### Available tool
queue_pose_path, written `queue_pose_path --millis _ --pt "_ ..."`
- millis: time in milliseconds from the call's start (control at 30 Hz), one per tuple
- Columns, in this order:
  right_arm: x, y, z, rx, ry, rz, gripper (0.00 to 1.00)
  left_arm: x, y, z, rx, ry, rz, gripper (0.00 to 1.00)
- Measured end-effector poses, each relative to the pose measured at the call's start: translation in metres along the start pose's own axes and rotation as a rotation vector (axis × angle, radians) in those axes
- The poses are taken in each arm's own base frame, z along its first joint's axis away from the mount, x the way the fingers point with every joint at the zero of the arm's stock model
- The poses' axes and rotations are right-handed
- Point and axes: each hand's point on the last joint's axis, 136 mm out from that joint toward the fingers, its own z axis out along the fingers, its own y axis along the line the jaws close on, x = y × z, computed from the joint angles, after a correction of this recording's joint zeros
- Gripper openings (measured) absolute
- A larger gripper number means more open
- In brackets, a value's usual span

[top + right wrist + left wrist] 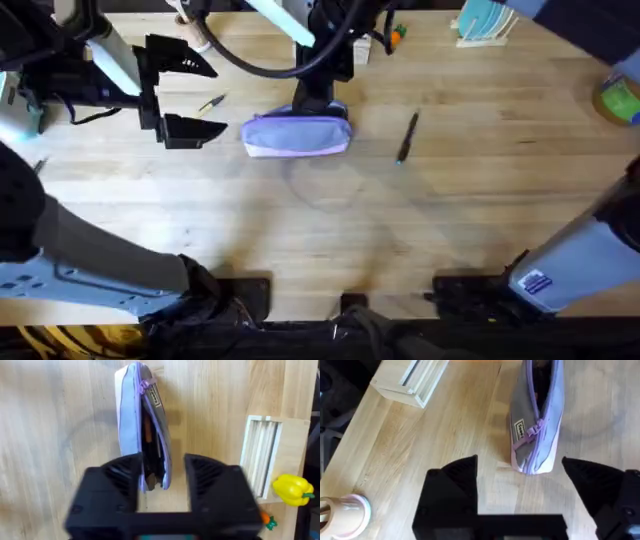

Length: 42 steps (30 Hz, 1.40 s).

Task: Unzip the bag, pick up the pens from the table one at a time and place them inside, then zip the bag closed.

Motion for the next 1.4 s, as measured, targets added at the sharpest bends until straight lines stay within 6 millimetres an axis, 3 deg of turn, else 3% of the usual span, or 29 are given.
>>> queue_pose_path --millis 133,167,433,800,1400 --pt "-0.001 0.003 0.0 -0.015 -0.009 0.003 0.083 0.0 0.0 0.0 0.0 0.0 0.0 0.993" --pt "-0.002 0.005 0.0 -0.027 -0.013 0.003 0.051 0.0 0.0 0.0 0.0 0.0 0.0 0.993" --pt "-0.004 0.016 0.001 -0.14 -0.089 0.046 0.035 0.0 0.0 0.0 0.0 0.0 0.0 0.993" --pt "0.016 0.02 0.051 -0.245 -0.032 0.101 0.035 0.0 0.0 0.0 0.0 0.0 0.0 0.993" --pt "0.028 0.007 0.056 -0.234 -0.033 0.136 0.034 0.0 0.0 0.0 0.0 0.0 0.0 0.993"
